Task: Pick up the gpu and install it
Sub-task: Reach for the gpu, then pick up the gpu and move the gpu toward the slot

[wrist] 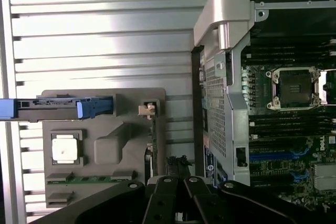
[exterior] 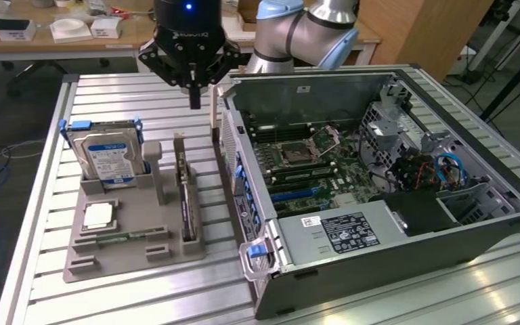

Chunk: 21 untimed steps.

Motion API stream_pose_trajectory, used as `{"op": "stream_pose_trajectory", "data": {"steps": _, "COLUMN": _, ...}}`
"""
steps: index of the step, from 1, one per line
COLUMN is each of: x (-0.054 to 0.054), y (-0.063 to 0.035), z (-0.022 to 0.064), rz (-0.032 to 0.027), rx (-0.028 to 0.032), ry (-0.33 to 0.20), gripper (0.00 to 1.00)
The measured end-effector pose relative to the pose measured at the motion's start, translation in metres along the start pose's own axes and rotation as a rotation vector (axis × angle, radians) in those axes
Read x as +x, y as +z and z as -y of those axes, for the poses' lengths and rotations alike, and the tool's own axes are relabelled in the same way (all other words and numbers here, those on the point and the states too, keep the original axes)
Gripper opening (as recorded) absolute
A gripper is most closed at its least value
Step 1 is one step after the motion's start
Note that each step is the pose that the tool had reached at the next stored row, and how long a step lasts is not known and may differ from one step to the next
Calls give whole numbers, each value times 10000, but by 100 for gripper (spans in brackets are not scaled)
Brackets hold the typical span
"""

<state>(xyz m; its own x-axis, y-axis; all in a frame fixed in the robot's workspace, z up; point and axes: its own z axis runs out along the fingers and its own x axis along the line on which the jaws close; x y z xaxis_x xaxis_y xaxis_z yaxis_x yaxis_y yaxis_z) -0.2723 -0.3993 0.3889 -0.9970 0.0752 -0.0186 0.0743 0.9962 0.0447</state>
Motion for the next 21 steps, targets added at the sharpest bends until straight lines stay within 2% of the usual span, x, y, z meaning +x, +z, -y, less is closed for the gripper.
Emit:
{"op": "stream_pose_trajectory", "data": {"steps": 9, "x": 166, "y": 0, "z": 14, "rz": -3, "rx": 1, "ry": 1, "gripper": 11}}
{"op": "stream_pose_trajectory", "data": {"steps": 21, "x": 173, "y": 0, "z": 14, "rz": -3, "rx": 0, "ry": 1, "gripper": 11}}
